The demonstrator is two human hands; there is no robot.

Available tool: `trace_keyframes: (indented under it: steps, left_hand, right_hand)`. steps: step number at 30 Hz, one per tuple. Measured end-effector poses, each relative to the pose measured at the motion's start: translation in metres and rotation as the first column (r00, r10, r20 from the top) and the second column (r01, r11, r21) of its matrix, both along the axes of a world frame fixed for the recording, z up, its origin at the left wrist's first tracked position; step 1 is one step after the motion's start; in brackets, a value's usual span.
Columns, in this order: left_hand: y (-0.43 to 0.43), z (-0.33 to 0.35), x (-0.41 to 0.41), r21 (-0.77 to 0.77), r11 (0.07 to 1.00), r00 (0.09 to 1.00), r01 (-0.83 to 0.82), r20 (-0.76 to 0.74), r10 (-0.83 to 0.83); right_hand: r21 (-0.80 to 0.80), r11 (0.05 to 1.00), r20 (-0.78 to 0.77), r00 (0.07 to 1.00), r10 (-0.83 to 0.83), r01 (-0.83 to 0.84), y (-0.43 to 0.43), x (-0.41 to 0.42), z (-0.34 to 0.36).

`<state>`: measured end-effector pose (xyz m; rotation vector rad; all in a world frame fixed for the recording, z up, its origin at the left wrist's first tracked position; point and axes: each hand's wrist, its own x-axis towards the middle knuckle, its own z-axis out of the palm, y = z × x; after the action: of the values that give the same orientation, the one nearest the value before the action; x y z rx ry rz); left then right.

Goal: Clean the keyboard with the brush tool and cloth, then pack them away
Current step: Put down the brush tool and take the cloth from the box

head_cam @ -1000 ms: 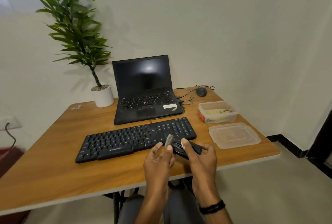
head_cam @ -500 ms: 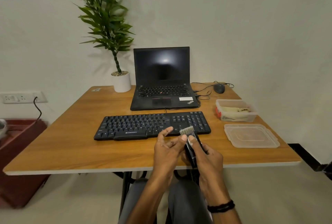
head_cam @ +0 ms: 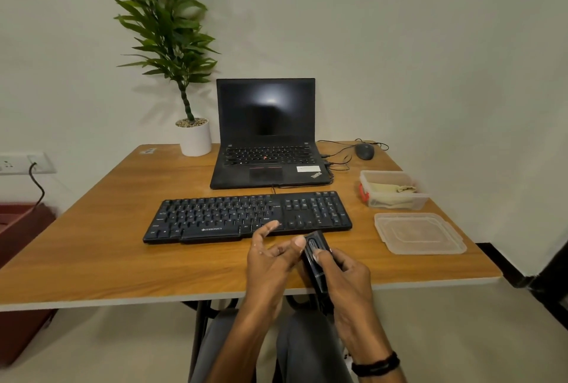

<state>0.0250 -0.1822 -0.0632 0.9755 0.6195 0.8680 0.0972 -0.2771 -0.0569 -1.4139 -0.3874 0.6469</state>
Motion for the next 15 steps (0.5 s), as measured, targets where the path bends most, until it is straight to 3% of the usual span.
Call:
trace_keyframes:
  steps: [5,9,13,15]
  left_hand:
    - [0.011,-0.001,0.016,-0.043,0.999,1.000,-0.025,-0.019,0.024]
    - [0.006,0.005,0.043,-0.033,0.999,0.999,0.014,-0.042,-0.016]
    - [-0.002,0.008,0.083,0.020,0.996,0.992,0.081,-0.096,-0.079]
    - [-0.005,0.011,0.102,0.162,0.983,0.981,0.086,-0.186,-0.055]
  right_hand:
    - [-0.148,0.986,0.338,0.941,-0.019,0.073,-0.005,0.004,-0.004]
    - [-0.329,0.889,0.647,0.762,-0.034,0.318,-0.008,0.015,-0.002]
    - [-0.383,0.793,0.738,0.673,-0.046,0.474,-0.019,0.042,0.010]
    - [-0.361,0.779,0.748,0.658,-0.087,0.513,-0.025,0.066,0.015]
